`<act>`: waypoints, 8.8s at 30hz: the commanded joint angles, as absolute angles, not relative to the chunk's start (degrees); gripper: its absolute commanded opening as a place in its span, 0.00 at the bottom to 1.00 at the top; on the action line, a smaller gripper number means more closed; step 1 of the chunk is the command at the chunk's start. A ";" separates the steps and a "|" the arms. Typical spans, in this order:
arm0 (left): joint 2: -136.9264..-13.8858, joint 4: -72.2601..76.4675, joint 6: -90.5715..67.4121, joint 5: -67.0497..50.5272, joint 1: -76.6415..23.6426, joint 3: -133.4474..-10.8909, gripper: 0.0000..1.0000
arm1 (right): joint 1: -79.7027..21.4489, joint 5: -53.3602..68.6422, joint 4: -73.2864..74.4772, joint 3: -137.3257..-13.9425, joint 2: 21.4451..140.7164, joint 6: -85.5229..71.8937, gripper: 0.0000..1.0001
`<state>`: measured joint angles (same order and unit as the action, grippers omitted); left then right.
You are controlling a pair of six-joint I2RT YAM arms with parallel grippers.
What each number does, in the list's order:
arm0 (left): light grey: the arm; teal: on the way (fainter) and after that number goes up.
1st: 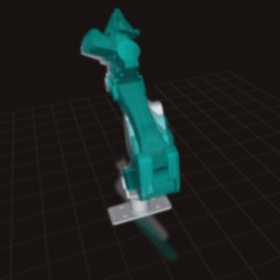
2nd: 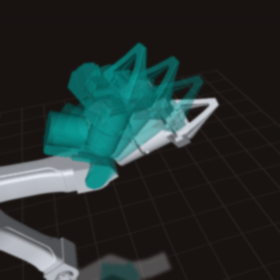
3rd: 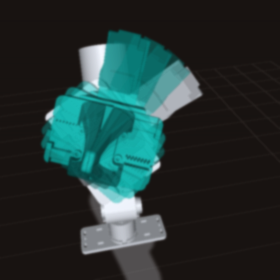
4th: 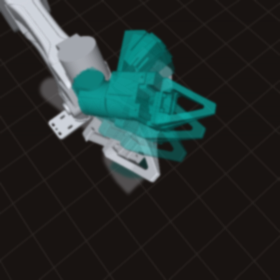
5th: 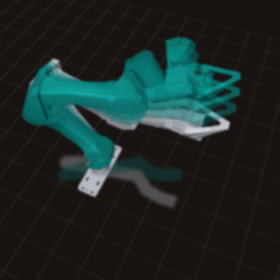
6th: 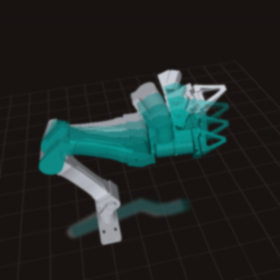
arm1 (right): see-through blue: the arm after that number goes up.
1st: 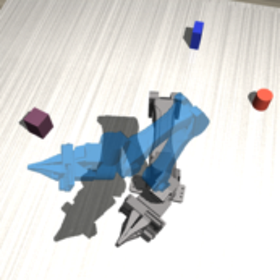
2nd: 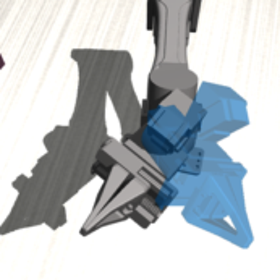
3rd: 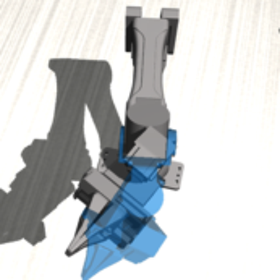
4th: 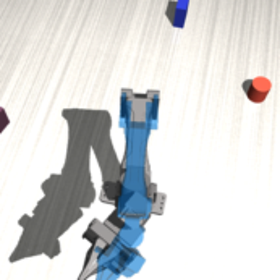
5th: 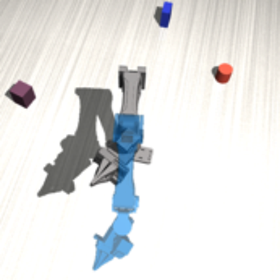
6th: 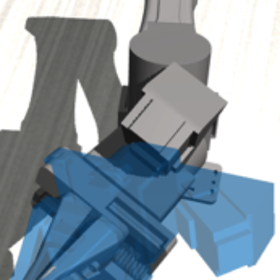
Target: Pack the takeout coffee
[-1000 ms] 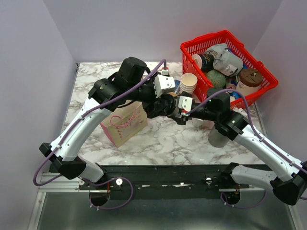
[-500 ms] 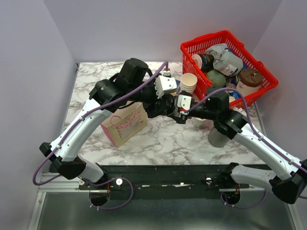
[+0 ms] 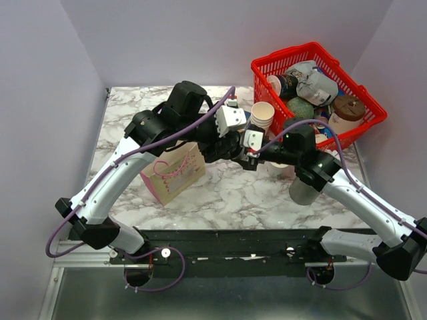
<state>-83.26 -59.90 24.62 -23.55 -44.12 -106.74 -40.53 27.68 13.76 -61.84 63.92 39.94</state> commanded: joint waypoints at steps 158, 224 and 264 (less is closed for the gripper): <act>-63.90 -61.53 50.54 -3.61 -46.84 -86.57 0.00 | -47.46 9.94 32.09 -87.56 82.80 31.55 0.00; -61.00 -49.57 52.82 9.67 -51.33 -65.74 0.00 | -51.06 6.07 19.42 -77.43 77.96 26.71 0.01; -61.35 -40.34 45.70 6.42 -51.15 -66.44 0.00 | -51.15 6.77 20.04 -75.76 77.08 33.05 0.01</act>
